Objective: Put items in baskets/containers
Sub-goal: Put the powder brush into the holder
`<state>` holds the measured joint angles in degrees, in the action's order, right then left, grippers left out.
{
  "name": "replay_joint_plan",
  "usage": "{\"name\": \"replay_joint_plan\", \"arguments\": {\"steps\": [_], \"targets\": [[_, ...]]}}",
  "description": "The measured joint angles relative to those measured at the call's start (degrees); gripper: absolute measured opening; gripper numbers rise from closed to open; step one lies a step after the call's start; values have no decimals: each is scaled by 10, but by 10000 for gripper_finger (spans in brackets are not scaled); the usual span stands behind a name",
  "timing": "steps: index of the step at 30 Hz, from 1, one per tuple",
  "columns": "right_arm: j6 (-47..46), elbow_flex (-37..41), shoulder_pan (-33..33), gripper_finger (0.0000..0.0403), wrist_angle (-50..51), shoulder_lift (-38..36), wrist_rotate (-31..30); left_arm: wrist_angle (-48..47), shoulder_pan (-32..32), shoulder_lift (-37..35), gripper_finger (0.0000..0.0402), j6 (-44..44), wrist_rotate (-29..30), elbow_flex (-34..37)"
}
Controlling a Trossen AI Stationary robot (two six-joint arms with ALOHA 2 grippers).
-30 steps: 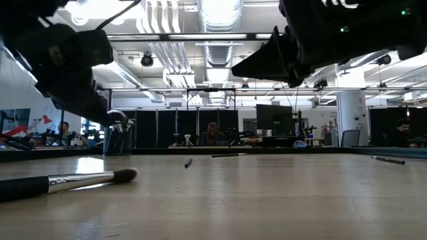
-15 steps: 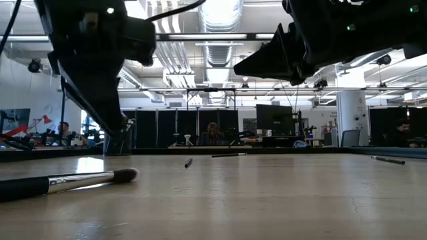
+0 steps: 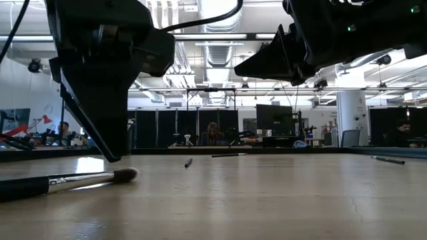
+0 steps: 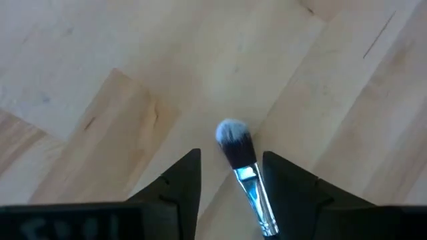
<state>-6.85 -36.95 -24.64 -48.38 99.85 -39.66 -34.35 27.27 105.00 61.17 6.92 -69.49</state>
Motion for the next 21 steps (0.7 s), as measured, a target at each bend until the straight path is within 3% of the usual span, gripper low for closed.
{"name": "replay_joint_plan", "arguments": {"steps": [14,21], "targets": [[0,1,0,8,1,0,0,60,0,22,151,-26,6,4],[0,1,0,8,1,0,0,74,-2,20,148,-11,7,40]]}}
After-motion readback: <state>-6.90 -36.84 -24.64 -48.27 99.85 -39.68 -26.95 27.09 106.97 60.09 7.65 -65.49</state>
